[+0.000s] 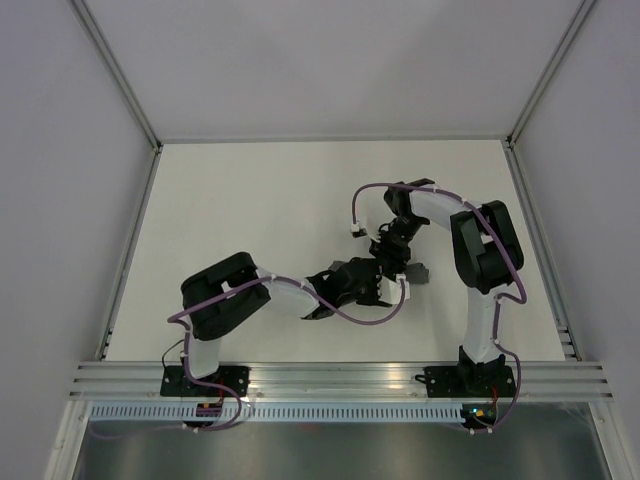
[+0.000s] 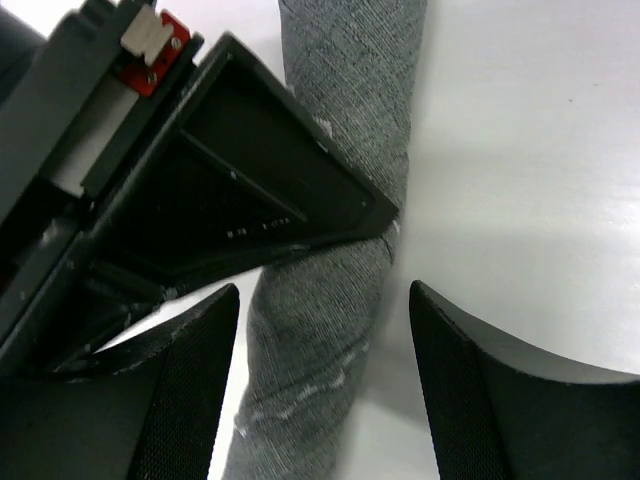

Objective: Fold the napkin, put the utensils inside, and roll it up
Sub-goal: Roll the napkin at the center of the board, then adjust the napkin at the center of the board.

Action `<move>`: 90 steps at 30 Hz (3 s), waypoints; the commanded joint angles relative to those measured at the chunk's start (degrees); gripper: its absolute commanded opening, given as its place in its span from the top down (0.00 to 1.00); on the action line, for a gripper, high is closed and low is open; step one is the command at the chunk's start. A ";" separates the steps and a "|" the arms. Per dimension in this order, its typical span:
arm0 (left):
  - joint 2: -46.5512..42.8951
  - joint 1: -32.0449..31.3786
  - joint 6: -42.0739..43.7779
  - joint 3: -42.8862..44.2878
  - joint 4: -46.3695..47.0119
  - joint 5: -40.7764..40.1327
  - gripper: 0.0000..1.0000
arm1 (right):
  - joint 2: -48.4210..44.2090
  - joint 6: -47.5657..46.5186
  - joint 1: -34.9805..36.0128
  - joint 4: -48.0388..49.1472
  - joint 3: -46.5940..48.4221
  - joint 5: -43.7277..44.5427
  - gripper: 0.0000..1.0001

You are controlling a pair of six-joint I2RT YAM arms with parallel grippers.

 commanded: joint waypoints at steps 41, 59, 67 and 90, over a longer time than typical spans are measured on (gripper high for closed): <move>10.38 0.20 -20.87 17.61 -27.36 0.05 0.65 | -10.41 32.57 -13.92 10.70 13.17 -2.40 0.25; 22.51 -0.76 -48.55 38.17 -43.54 -11.73 0.63 | -17.36 32.67 -23.51 9.12 -1.86 -1.61 0.26; 27.52 -0.94 -55.68 45.65 -48.55 -11.99 0.62 | -15.09 40.73 -23.51 13.68 -4.59 -1.96 0.26; 33.50 0.38 -74.31 58.40 -54.00 -16.39 0.53 | -7.44 58.95 -24.74 21.34 2.61 0.32 0.26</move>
